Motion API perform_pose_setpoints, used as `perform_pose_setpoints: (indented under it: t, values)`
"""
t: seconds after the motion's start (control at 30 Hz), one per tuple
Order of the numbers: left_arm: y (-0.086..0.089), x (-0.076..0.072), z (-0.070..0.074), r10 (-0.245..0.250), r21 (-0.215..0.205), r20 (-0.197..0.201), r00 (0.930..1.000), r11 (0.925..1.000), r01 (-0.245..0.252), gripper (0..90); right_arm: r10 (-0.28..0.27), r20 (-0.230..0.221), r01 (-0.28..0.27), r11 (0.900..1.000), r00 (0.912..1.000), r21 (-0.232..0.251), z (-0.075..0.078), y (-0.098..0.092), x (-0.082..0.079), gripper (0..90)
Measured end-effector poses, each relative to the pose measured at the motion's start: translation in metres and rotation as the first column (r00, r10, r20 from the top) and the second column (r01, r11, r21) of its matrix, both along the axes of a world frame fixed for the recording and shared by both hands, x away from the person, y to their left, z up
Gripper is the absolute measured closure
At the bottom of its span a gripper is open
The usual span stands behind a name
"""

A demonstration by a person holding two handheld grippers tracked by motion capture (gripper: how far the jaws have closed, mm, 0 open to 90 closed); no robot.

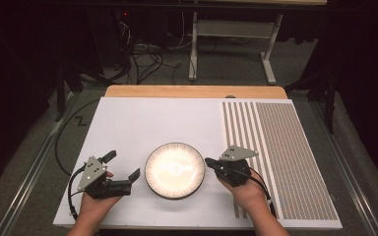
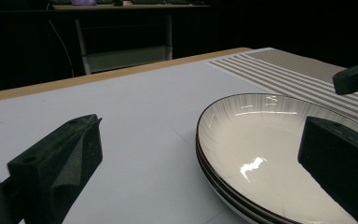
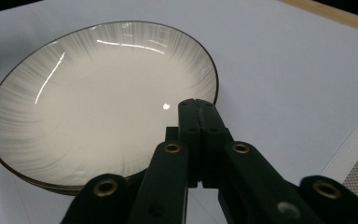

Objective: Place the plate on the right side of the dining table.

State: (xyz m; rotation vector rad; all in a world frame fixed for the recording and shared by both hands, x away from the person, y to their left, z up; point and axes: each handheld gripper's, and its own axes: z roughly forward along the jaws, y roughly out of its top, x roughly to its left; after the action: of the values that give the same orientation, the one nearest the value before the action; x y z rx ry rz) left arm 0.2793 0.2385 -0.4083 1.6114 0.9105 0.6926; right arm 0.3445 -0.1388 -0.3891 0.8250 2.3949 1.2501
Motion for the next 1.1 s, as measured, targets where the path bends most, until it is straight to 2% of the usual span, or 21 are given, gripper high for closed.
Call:
perform_pose_setpoints:
  t: [0.17, 0.5, 0.67, 1.1]
  values:
    - [-0.0001, 0.0001, -0.0001, -0.002, -0.001, 0.000, 1.0000, 1.0000, 0.002, 0.1, 0.007, -0.023, -0.008, 1.000, 0.9997, -0.022, -0.0043, 0.0026, 0.0010, 90.0]
    - [-0.0002, 0.0002, -0.0003, -0.007, 0.004, 0.001, 1.0000, 1.0000, 0.007, 0.0, 0.012, -0.038, -0.014, 0.998, 0.9992, -0.058, -0.0075, 0.0049, 0.0024, 90.0]
    - [0.0001, 0.0001, 0.0001, -0.004, 0.006, 0.005, 1.0000, 1.0000, 0.004, 0.0, 0.013, -0.028, -0.015, 0.996, 0.9995, -0.091, -0.0077, 0.0079, 0.0019, 90.0]
    - [-0.0002, 0.0006, -0.0002, -0.005, 0.005, 0.003, 1.0000, 1.0000, 0.005, 0.0, 0.019, -0.031, -0.022, 0.993, 0.9993, -0.113, -0.0094, 0.0100, 0.0035, 90.0]
